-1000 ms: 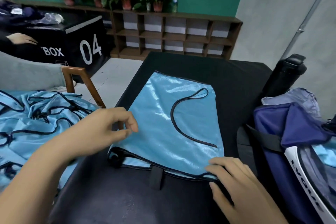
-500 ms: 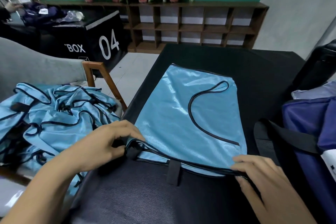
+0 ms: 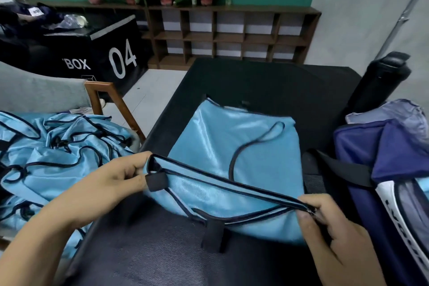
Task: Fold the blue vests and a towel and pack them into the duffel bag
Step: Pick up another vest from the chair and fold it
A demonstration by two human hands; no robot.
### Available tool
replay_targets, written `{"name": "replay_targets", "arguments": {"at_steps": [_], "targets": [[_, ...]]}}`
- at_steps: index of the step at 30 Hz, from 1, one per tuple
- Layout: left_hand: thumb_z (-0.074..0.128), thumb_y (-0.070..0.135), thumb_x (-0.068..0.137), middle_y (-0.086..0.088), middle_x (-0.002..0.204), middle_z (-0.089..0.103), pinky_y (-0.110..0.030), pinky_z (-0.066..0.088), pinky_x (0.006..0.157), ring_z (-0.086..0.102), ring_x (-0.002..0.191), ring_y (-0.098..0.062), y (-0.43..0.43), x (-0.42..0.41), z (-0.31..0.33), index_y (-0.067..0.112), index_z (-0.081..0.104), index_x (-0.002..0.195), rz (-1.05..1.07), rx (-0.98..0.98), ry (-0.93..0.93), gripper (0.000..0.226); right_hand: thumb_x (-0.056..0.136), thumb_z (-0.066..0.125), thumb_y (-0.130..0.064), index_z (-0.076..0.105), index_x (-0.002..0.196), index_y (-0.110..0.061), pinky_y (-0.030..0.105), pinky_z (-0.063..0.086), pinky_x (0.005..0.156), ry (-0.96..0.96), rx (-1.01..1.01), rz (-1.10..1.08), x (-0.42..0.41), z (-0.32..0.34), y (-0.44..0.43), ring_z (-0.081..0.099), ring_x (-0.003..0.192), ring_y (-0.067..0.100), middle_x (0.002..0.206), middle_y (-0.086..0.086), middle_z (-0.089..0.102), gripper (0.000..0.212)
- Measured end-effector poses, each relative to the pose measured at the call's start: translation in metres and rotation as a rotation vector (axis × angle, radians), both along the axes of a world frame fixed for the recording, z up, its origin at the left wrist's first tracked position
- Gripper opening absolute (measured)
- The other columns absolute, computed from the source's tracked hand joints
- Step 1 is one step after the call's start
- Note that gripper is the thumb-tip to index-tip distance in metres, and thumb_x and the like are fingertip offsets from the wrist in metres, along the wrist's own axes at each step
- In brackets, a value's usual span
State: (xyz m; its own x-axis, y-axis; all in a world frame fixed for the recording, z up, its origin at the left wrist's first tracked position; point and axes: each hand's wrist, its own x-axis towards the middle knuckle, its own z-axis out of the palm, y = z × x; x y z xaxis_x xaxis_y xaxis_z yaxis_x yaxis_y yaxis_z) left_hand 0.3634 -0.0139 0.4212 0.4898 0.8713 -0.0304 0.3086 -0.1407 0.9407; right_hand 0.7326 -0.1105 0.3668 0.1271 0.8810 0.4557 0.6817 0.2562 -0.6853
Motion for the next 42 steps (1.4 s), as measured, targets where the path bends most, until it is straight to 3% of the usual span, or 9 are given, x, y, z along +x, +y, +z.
{"name": "replay_targets", "arguments": {"at_steps": [5,11,17,22,25,30,33,37,42], "targets": [[0.073,0.034,0.1,-0.023,0.135,0.071,-0.066,0.05,0.109,0.069,0.122,-0.046,-0.005,0.008,0.0,0.013,0.071,0.133,0.023,-0.292,-0.183,0.039,0.093,0.069,-0.025,0.07,0.112,-0.034,0.017,0.046,0.058,0.152,0.028,-0.085,0.001,0.003,-0.002,0.055,0.054,0.011,0.069,-0.005,0.071,0.021],[0.066,0.022,0.104,-0.027,0.122,0.074,-0.072,0.05,0.105,0.072,0.111,-0.051,0.006,0.022,-0.013,0.004,0.069,0.125,0.137,-0.234,-0.138,0.027,0.096,0.071,-0.019,0.068,0.112,-0.044,0.015,0.038,0.058,0.222,-0.1,-0.102,0.002,0.008,0.006,0.045,0.058,0.023,0.063,-0.002,0.048,0.029],[0.063,0.025,0.106,-0.024,0.114,0.076,-0.059,0.057,0.098,0.074,0.105,-0.048,0.029,0.034,-0.015,0.005,0.07,0.117,0.233,-0.181,-0.097,0.024,0.101,0.068,-0.019,0.067,0.114,-0.036,0.019,0.04,0.06,0.2,-0.104,-0.143,0.006,0.019,0.026,0.045,0.055,0.012,0.058,-0.01,0.04,0.021],[0.063,0.036,0.106,-0.017,0.102,0.078,-0.054,0.058,0.091,0.077,0.09,-0.033,0.055,0.043,-0.015,0.009,0.071,0.105,0.313,-0.143,0.008,0.028,0.106,0.057,-0.036,0.066,0.118,-0.034,0.012,0.041,0.067,0.059,-0.118,-0.186,0.005,0.022,0.049,0.056,0.067,0.006,0.066,-0.017,0.056,0.015],[0.062,0.041,0.107,-0.006,0.083,0.075,-0.041,0.054,0.077,0.072,0.074,-0.02,0.066,0.049,-0.016,0.012,0.069,0.09,0.373,-0.099,0.089,0.034,0.107,0.048,-0.042,0.064,0.122,-0.031,0.038,0.05,0.071,-0.022,-0.144,-0.222,0.006,0.023,0.062,0.058,0.066,0.016,0.068,-0.01,0.059,0.024],[0.07,0.049,0.099,0.008,0.075,0.071,-0.034,0.051,0.068,0.066,0.07,-0.007,0.077,0.051,-0.024,0.023,0.067,0.087,0.467,0.228,0.406,0.029,0.1,0.062,-0.023,0.055,0.144,-0.019,0.048,0.051,0.091,-0.283,-0.092,-0.3,0.002,0.024,0.063,0.058,0.108,0.028,0.122,-0.001,0.057,0.045],[0.079,0.035,0.094,0.006,0.083,0.066,-0.03,0.049,0.067,0.062,0.077,-0.008,0.075,0.05,-0.016,0.032,0.06,0.097,0.525,0.415,0.401,0.019,0.096,0.069,-0.012,0.062,0.126,-0.019,0.048,0.048,0.094,-0.365,0.054,-0.187,-0.004,0.026,0.057,0.058,0.105,0.027,0.117,-0.003,0.057,0.032],[0.078,0.025,0.093,0.005,0.079,0.066,-0.023,0.047,0.064,0.062,0.074,-0.014,0.055,0.065,-0.001,0.027,0.059,0.09,0.375,0.57,0.355,0.019,0.102,0.061,-0.02,0.056,0.098,-0.03,0.041,0.049,0.085,-0.343,-0.077,0.127,-0.019,0.018,0.059,0.056,0.095,0.015,0.095,-0.013,0.054,0.011],[0.079,0.028,0.093,0.008,0.086,0.072,-0.031,0.056,0.075,0.07,0.083,-0.005,0.04,0.084,-0.006,0.026,0.067,0.079,-0.098,0.406,0.502,0.019,0.102,0.057,-0.028,0.051,0.092,-0.033,0.035,0.045,0.089,-0.454,-0.14,0.268,-0.021,0.002,0.066,0.045,0.095,0.009,0.098,-0.017,0.045,0.013]]}}
